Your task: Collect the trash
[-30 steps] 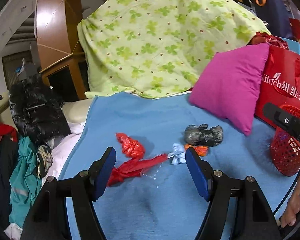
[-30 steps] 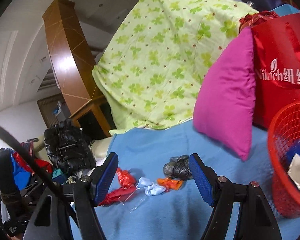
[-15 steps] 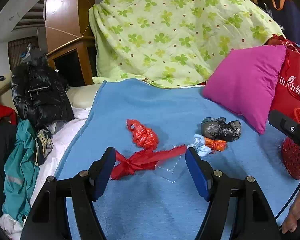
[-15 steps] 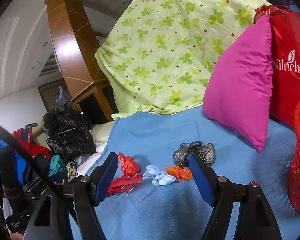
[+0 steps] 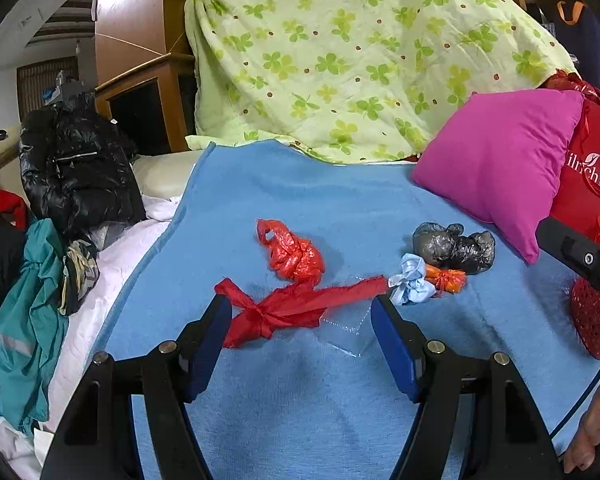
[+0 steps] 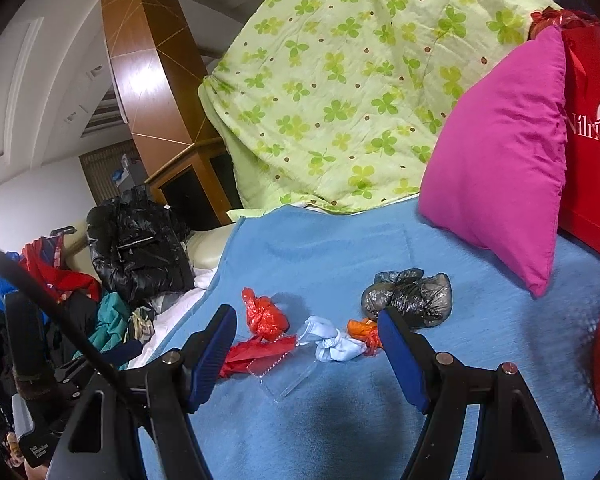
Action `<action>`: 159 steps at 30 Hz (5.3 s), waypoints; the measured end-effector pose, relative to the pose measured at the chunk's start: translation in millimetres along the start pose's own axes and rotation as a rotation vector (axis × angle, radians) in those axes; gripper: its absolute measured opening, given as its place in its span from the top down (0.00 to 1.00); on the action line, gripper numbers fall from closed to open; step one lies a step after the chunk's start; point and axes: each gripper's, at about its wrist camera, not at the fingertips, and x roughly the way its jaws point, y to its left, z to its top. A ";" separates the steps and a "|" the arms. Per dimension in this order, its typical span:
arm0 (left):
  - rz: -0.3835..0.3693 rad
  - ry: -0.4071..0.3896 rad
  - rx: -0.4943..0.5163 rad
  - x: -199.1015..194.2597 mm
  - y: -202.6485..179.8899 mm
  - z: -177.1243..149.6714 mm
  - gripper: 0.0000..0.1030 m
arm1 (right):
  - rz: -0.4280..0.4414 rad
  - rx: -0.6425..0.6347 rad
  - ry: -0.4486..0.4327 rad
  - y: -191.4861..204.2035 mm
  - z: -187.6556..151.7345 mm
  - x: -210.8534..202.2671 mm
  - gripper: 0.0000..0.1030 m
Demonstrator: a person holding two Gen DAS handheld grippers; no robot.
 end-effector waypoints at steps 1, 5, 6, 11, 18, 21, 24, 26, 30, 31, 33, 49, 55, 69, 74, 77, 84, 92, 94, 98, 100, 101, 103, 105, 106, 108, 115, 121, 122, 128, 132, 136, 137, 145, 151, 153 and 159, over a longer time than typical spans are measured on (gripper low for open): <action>0.000 0.003 -0.002 1.6 0.3 -1.1 0.29 | -0.002 0.000 0.003 -0.1 -0.5 0.7 0.25; -0.003 0.013 -0.008 6.1 0.6 -4.7 0.29 | -0.007 -0.002 0.011 -0.1 -1.5 2.3 0.25; -0.003 0.015 -0.008 7.3 1.2 -5.2 0.29 | -0.009 -0.003 0.013 -0.1 -1.9 2.8 0.25; -0.006 0.028 -0.012 13.2 2.0 -8.9 0.29 | -0.015 -0.007 0.029 -0.5 -3.3 7.6 0.25; 0.000 0.046 -0.023 20.8 7.6 -14.2 0.29 | -0.016 -0.014 0.048 3.0 -7.0 15.8 0.25; 0.002 0.051 -0.027 22.8 9.7 -15.4 0.29 | -0.014 -0.019 0.056 5.5 -8.4 19.5 0.25; 0.004 0.052 -0.030 23.9 11.8 -16.0 0.29 | -0.012 -0.021 0.064 7.6 -10.2 23.8 0.25; 0.004 0.054 -0.033 24.4 12.8 -16.3 0.29 | -0.010 -0.022 0.068 9.1 -11.0 25.5 0.25; 0.005 0.057 -0.038 25.6 15.5 -17.7 0.29 | -0.005 -0.031 0.078 13.7 -13.6 29.7 0.25; 0.004 0.059 -0.040 26.1 16.2 -18.1 0.29 | -0.004 -0.033 0.080 14.0 -13.8 30.4 0.25; 0.005 0.061 -0.042 26.8 17.0 -18.8 0.29 | -0.002 -0.034 0.085 15.4 -15.1 32.1 0.25; 0.108 0.203 -0.170 65.4 72.4 -35.0 0.29 | -0.111 -0.024 0.226 10.0 -30.9 75.6 0.25; 0.095 0.229 -0.148 75.7 70.4 -38.0 0.29 | -0.146 0.030 0.284 -10.0 -33.2 103.7 0.27; 0.068 0.294 -0.241 92.2 89.5 -44.0 0.29 | -0.188 0.071 0.260 -48.0 -17.4 128.6 0.37; 0.020 0.315 -0.276 96.1 93.5 -41.3 0.29 | -0.190 0.085 0.276 -69.4 -11.5 142.7 0.37; -0.006 0.318 -0.305 96.4 96.8 -35.8 0.29 | -0.159 0.099 0.317 -80.5 -10.0 159.2 0.37; -0.098 0.319 -0.306 124.1 91.5 -11.2 0.26 | 0.002 0.224 0.447 -101.7 -16.9 179.8 0.38; -0.223 0.360 -0.377 151.5 90.4 -26.8 0.44 | 0.026 0.199 0.477 -101.7 -20.2 168.5 0.38; -0.230 0.355 -0.387 150.3 91.9 -27.8 0.50 | -0.002 0.177 0.477 -98.2 -20.1 169.4 0.44; -0.223 0.351 -0.366 149.8 87.6 -27.8 0.61 | -0.025 0.131 0.482 -91.7 -23.9 172.0 0.55; -0.215 0.346 -0.340 148.3 85.3 -27.5 0.69 | -0.061 0.058 0.494 -80.3 -27.7 176.0 0.62; -0.205 0.344 -0.320 147.4 82.6 -27.2 0.75 | -0.074 0.038 0.494 -76.9 -28.8 176.9 0.65; -0.195 0.340 -0.301 146.3 80.4 -26.1 0.82 | -0.092 0.016 0.489 -70.8 -29.9 176.5 0.68; -0.175 0.325 -0.285 143.8 77.3 -23.2 0.88 | -0.103 0.016 0.482 -68.5 -29.1 174.4 0.69; -0.166 0.318 -0.275 141.8 76.3 -22.1 0.89 | -0.101 0.022 0.479 -67.3 -28.2 172.0 0.69; -0.134 0.293 -0.244 134.8 73.7 -19.3 0.91 | -0.096 0.015 0.470 -65.3 -26.3 167.1 0.70; -0.077 0.211 -0.180 103.4 70.0 -11.5 0.93 | -0.091 -0.013 0.473 -53.2 -24.6 147.1 0.70; -0.069 0.171 -0.148 88.5 65.7 -8.8 0.93 | -0.073 -0.041 0.474 -46.1 -27.5 132.4 0.70; -0.069 0.168 -0.147 87.5 65.3 -8.2 0.93 | -0.068 -0.037 0.473 -46.4 -27.3 130.9 0.70; -0.060 0.158 -0.137 86.5 61.6 -8.3 0.93 | -0.056 -0.038 0.483 -45.3 -24.1 130.5 0.68; -0.058 0.156 -0.137 86.8 60.6 -8.1 0.93 | -0.085 -0.036 0.492 -48.7 -23.6 135.8 0.41; -0.061 0.152 -0.125 86.2 58.9 -8.1 0.93 | -0.109 -0.021 0.436 -50.7 -19.4 139.4 0.29; -0.064 0.153 -0.123 86.2 58.9 -8.3 0.93 | -0.114 -0.011 0.434 -52.2 -19.5 142.7 0.29; -0.130 0.167 -0.138 86.1 63.1 -11.2 0.93 | -0.123 -0.036 0.526 -51.1 -34.4 170.7 0.50; -0.222 0.169 -0.155 84.0 63.0 -10.9 0.93 | -0.130 -0.082 0.514 -43.7 -32.7 153.9 0.57; -0.243 0.153 -0.151 79.8 61.1 -10.3 0.93 | -0.130 -0.081 0.494 -44.4 -28.5 142.9 0.57; -0.297 0.111 -0.168 69.6 60.4 -8.5 0.93 | -0.116 -0.037 0.411 -52.2 -9.0 105.7 0.57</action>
